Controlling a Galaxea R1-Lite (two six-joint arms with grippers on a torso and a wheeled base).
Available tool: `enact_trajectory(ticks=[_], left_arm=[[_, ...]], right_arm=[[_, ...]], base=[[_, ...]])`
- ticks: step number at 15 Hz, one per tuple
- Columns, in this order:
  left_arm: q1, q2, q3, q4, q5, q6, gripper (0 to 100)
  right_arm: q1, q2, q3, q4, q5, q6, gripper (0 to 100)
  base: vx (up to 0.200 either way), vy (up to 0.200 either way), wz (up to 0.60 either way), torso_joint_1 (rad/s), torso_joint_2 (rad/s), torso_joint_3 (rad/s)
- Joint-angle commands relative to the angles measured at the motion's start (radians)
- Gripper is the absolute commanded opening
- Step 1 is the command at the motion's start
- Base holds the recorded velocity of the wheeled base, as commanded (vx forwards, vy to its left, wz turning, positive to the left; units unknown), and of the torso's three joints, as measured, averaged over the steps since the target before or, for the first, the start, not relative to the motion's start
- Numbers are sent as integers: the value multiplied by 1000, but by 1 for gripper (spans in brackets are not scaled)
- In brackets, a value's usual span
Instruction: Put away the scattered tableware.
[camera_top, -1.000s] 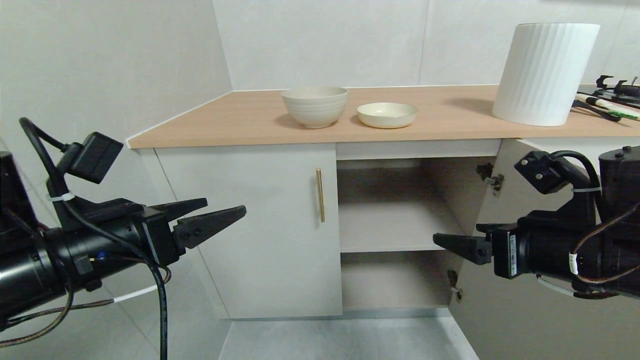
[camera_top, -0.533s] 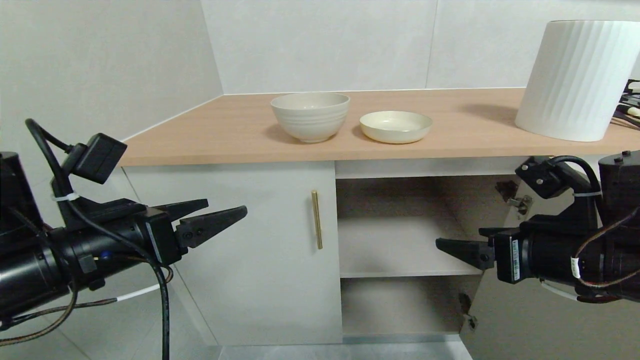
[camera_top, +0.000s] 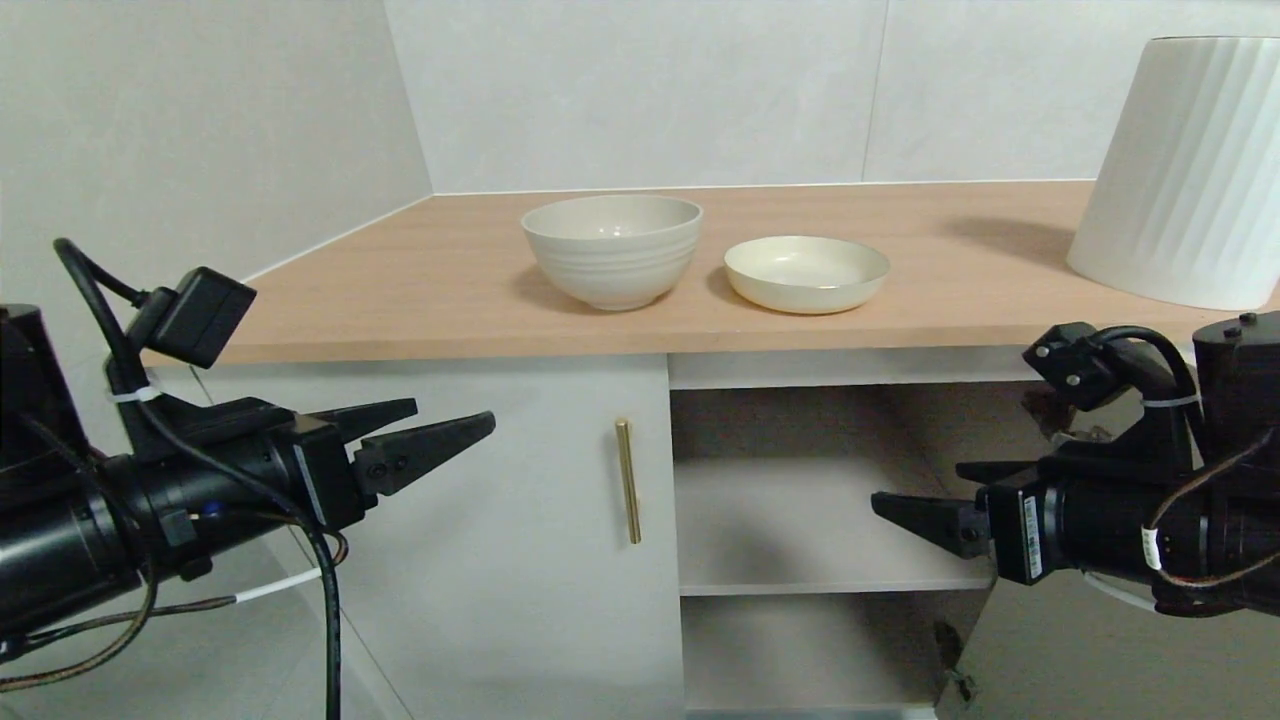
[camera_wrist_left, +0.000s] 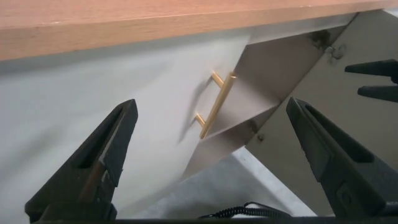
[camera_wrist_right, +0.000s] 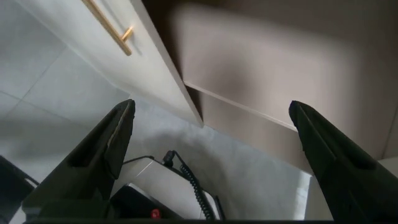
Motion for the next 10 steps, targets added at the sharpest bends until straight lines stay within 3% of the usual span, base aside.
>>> enact_trajectory(ticks=[1, 5, 10], left_arm=[[0, -1, 0, 0, -2, -1, 100], [0, 2, 0, -2, -2, -1, 100], [0, 8, 0, 0, -2, -1, 100]], right_arm=[[0, -1, 1, -1, 0, 0, 100], [0, -1, 2, -1, 2, 0, 100], [0, 1, 2, -1, 0, 0, 100]], base=[[0, 0, 0, 0, 0, 0], [0, 0, 0, 5, -15, -7], [0, 0, 0, 90, -290, -255]])
